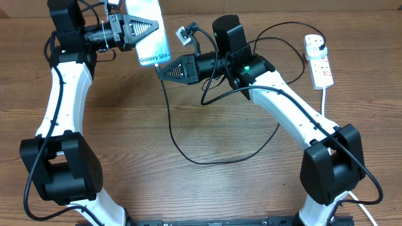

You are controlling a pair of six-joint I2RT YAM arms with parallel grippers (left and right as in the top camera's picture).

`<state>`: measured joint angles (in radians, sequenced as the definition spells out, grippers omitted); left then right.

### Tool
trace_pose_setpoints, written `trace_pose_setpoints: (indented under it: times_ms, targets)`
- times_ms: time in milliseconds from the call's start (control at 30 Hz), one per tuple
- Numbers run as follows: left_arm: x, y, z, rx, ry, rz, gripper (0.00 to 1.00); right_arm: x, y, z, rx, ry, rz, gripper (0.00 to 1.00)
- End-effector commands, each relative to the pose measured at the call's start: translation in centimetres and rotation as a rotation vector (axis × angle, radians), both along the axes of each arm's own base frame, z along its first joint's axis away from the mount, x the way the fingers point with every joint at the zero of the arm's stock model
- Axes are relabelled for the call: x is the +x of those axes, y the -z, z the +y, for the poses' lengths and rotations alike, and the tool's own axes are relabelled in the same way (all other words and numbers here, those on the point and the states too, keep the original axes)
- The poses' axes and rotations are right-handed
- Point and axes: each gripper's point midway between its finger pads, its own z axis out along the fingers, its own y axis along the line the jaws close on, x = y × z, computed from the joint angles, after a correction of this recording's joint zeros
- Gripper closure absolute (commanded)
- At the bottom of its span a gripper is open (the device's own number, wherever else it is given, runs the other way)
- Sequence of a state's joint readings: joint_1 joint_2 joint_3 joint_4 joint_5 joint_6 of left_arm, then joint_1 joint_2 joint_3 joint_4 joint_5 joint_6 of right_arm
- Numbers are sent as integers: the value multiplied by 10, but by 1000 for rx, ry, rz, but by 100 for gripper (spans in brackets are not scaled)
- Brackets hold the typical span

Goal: Plug charger to phone and switch on socket

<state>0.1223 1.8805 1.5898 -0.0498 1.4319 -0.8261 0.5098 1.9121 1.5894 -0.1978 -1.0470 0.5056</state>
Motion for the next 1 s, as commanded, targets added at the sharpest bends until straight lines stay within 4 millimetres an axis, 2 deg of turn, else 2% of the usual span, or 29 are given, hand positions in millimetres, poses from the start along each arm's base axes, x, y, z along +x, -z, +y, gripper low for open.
trace_pose_setpoints:
  times_ms: [0, 300, 767, 967]
  targets:
    - [-14, -16, -10, -8, 65, -52, 96, 16, -22, -10, 0, 105, -45, 96]
    - [-18, -16, -26, -4, 98, -67, 96, 19, -23, -10, 4, 122, -47, 96]
    - [-35, -21, -28, -39, 197, -75, 96, 28, -25, -19, 7, 145, -54, 96]
    - [-36, -18, -28, -42, 197, -57, 96, 28, -26, -19, 11, 146, -62, 96]
